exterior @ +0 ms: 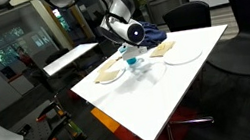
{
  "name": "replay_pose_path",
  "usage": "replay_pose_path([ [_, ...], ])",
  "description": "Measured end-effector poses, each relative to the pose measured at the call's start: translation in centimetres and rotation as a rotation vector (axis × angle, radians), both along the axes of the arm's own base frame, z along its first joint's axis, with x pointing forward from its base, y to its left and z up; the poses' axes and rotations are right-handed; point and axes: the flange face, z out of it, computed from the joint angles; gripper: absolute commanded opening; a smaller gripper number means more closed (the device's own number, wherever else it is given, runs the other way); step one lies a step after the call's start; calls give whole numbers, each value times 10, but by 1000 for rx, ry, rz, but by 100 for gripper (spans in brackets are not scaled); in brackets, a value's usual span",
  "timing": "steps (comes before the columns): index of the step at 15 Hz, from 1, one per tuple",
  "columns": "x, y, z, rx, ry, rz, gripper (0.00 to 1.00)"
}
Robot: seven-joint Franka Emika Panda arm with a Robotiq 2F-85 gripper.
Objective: Pick the pen and put it in the cup
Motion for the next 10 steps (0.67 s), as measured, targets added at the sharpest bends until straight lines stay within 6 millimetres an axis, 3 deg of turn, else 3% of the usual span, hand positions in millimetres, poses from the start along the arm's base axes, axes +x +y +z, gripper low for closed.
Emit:
replay_pose_path([
  [5, 11, 7, 29, -11, -44, 21, 100],
  [10, 19, 14, 75, -46, -101, 69, 100],
])
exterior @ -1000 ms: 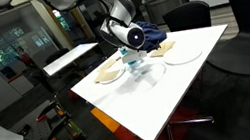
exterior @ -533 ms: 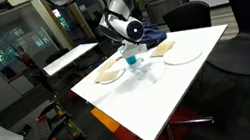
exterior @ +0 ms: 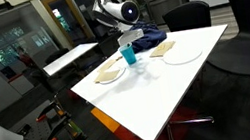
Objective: Pick the pen and put it in the cup
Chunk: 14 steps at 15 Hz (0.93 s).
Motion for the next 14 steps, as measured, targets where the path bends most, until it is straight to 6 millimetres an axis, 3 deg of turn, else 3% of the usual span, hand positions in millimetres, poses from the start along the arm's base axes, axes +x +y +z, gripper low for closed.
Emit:
replay_pose_path([
  [9, -21, 4, 92, -45, -15, 65, 100],
  [14, -36, 5, 127, -70, -7, 84, 100],
])
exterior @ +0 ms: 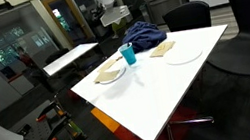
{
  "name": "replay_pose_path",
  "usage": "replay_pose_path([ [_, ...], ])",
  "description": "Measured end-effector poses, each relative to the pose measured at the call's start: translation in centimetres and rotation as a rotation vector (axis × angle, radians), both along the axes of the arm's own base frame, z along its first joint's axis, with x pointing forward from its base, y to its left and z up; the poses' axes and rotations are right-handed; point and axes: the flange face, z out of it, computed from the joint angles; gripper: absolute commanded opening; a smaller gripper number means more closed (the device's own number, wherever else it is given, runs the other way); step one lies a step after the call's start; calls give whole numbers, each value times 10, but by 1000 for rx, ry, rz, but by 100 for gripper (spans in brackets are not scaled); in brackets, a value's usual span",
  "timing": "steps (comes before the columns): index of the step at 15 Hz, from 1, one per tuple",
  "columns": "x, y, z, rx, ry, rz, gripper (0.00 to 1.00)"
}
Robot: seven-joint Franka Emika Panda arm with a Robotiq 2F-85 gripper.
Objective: Pick the pen and put it in the cup
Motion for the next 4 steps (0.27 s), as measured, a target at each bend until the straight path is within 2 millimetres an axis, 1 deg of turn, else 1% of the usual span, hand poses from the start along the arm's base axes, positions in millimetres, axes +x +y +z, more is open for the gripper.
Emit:
replay_pose_path([
  [2, -3, 0, 6, -2, 4, 1, 100],
  [4, -4, 1, 6, -2, 6, 1, 100],
])
